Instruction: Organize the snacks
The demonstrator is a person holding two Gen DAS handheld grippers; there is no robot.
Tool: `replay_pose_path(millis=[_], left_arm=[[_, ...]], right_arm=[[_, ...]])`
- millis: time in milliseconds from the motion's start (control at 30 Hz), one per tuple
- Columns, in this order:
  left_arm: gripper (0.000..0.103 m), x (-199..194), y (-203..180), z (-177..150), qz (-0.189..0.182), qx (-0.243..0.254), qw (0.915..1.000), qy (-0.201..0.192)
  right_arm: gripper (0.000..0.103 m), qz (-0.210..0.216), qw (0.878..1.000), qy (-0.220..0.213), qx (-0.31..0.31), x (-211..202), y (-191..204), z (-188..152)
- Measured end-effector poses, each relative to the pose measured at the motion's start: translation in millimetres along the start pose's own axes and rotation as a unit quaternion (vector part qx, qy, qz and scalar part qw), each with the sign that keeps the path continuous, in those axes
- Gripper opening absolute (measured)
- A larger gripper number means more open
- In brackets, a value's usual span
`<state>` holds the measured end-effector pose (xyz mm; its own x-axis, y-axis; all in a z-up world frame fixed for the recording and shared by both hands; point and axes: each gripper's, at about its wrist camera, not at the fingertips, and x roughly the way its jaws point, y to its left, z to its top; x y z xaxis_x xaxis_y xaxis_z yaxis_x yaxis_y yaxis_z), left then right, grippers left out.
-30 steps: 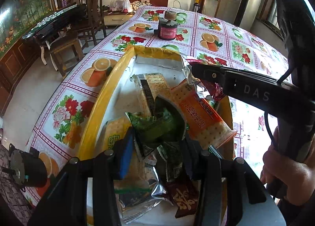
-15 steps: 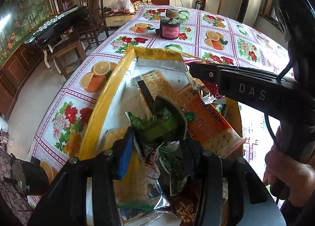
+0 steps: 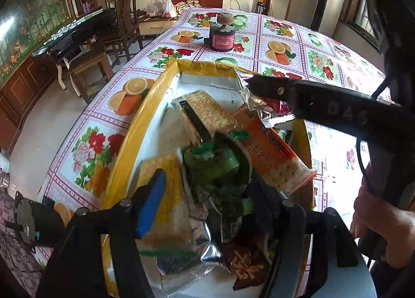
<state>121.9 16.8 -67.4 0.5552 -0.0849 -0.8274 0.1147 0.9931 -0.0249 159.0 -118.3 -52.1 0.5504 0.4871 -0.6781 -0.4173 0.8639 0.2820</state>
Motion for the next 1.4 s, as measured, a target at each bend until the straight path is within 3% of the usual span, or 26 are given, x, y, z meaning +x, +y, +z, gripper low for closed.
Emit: replay_pose_path(millis=[67,267,800,967,1167,1400], left_arm=[[0.08,-4.4,0.6,-2.4,0.001,-0.002,1.0,-0.003],[0.088,-23.0,0.3,-10.4,0.003,0.0,0.9997,-0.022],[0.097,-66.8,-4.8,-47.1,-0.002,0.013,0.9984,-0.056],[0.097,-77.9,-5.3,-58.5,-0.003,0.017,0.998,-0.061],[0.098,-93.2,-6.8,-70.7,0.002,0.025,0.9972,-0.07],[0.103,-105.9,-6.9,-89.7,0.023,0.039,0.9959,-0.079]], right_arm=[[0.051,0.004,1.0,-0.006,0.001,-7.0,1.3,-1.0],[0.056,0.012,1.0,-0.015,-0.004,-21.4,4.0,-8.5],[0.069,0.03,0.999,-0.024,-0.031,-56.5,5.4,-38.0],[0.078,0.053,0.996,-0.018,-0.071,-66.7,14.2,-47.7],[0.078,0.079,0.987,0.014,-0.139,-72.6,30.2,-62.6],[0.078,0.071,0.98,0.025,-0.182,-85.1,36.6,-81.3]])
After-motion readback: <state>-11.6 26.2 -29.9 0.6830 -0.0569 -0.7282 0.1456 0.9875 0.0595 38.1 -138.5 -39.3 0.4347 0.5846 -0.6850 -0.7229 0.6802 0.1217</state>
